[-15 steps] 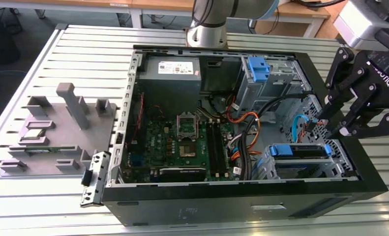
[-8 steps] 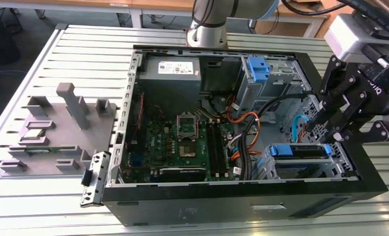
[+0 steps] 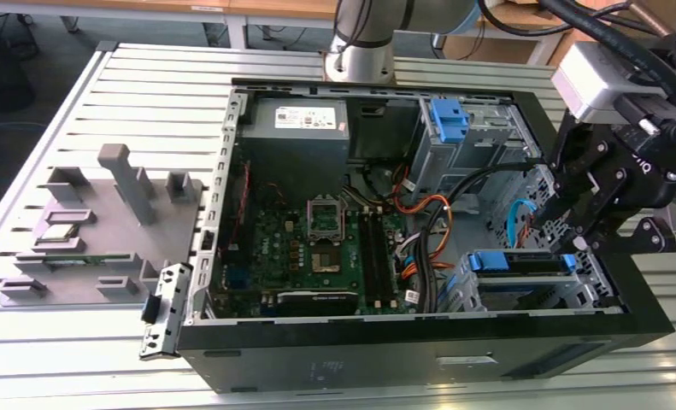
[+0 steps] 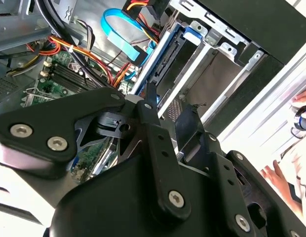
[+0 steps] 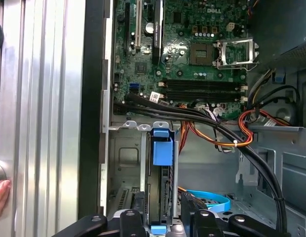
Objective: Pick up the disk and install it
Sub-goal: 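Pick up the disk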
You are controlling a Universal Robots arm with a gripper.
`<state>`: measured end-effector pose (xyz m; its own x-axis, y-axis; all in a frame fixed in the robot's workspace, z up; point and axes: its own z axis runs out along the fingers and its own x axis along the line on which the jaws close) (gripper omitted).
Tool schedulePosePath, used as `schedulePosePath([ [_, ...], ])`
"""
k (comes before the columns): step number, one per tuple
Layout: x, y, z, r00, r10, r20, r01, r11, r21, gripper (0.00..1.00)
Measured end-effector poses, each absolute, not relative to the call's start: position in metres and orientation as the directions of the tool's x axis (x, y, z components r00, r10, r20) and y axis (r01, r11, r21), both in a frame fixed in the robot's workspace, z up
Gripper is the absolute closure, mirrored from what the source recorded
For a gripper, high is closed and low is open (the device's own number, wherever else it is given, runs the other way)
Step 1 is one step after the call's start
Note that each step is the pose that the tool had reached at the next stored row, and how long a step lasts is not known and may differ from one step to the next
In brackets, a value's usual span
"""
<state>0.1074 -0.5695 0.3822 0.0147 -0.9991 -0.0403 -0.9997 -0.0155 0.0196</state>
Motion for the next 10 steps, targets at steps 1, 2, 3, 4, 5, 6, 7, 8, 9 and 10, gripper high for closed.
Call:
schedulePosePath([
  [1, 0.1069, -0.5695, 0.3813, 0.018, -0.999, -0.040, -1.000, -0.018, 0.016, 0.58],
  [2, 0.1064, -0.5695, 0.3804, 0.020, -0.999, -0.040, -1.000, -0.020, 0.012, 0.58],
  [3, 0.1058, -0.5695, 0.3797, 0.022, -0.999, -0.040, -1.000, -0.022, 0.009, 0.58],
  [4, 0.1050, -0.5695, 0.3794, 0.023, -0.999, -0.040, -1.000, -0.023, 0.006, 0.58],
  [5, 0.1045, -0.5696, 0.3793, 0.023, -0.999, -0.040, -1.000, -0.023, 0.006, 0.58],
  [6, 0.1045, -0.5695, 0.3794, 0.023, -0.999, -0.040, -1.000, -0.024, 0.006, 0.58],
  [7, 0.1045, -0.5692, 0.3794, 0.023, -0.999, -0.040, -1.000, -0.024, 0.006, 0.58],
  [8, 0.1044, -0.5684, 0.3794, 0.023, -0.999, -0.040, -1.000, -0.024, 0.006, 0.58],
  [9, 0.1042, -0.5673, 0.3793, 0.023, -0.999, -0.040, -1.000, -0.023, 0.006, 0.58],
  [10, 0.1041, -0.5662, 0.3790, 0.023, -0.999, -0.040, -1.000, -0.023, 0.006, 0.58],
])
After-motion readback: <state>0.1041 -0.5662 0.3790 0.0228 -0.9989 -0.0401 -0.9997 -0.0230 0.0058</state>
